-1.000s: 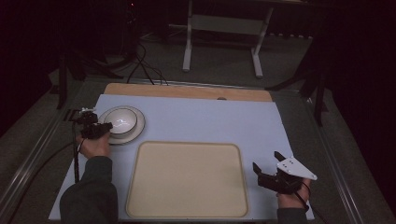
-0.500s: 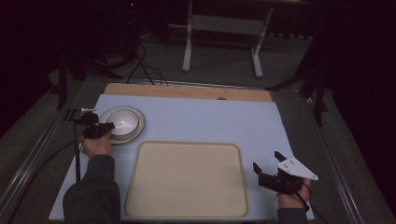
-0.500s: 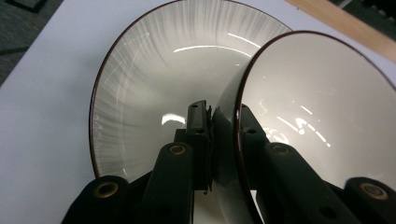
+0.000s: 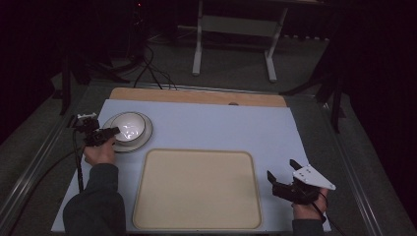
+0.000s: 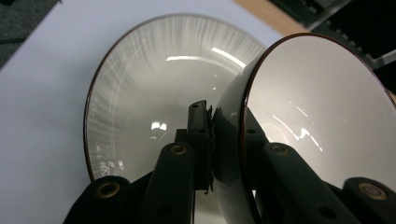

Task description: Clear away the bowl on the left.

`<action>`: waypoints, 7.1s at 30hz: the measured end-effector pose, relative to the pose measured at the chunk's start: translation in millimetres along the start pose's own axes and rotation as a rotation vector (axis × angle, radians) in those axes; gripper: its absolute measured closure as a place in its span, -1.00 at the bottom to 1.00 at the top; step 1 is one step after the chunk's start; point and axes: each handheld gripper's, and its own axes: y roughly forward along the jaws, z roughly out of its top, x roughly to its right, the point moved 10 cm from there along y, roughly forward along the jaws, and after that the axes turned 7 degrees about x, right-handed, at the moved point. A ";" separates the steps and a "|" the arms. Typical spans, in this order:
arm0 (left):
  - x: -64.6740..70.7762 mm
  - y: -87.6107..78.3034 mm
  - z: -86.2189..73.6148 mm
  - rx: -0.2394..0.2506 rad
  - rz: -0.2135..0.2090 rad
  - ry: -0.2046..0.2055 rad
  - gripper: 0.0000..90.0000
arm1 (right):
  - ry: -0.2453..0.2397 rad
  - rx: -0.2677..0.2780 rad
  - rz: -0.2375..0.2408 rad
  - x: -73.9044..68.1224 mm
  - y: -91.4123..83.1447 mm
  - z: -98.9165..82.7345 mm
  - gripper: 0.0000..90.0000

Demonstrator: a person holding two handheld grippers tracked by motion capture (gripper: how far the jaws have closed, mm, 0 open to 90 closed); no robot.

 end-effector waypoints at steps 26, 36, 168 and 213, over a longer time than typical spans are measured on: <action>24.4 -49.3 10.2 0.079 -0.111 0.130 0.78 | -0.001 0.011 -0.005 0.7 -1.5 2.0 -0.70; 44.2 -60.2 -2.7 0.077 -0.176 0.187 0.77 | 0.001 0.011 -0.009 1.5 -1.8 2.0 -0.70; 162.0 -73.2 -154.3 -0.206 -0.493 0.443 0.73 | -0.001 0.026 -0.019 6.6 -4.9 5.6 -0.69; 171.5 -42.5 -193.9 -0.226 -0.400 0.528 0.78 | -0.005 0.027 -0.019 6.1 -4.9 6.2 -0.69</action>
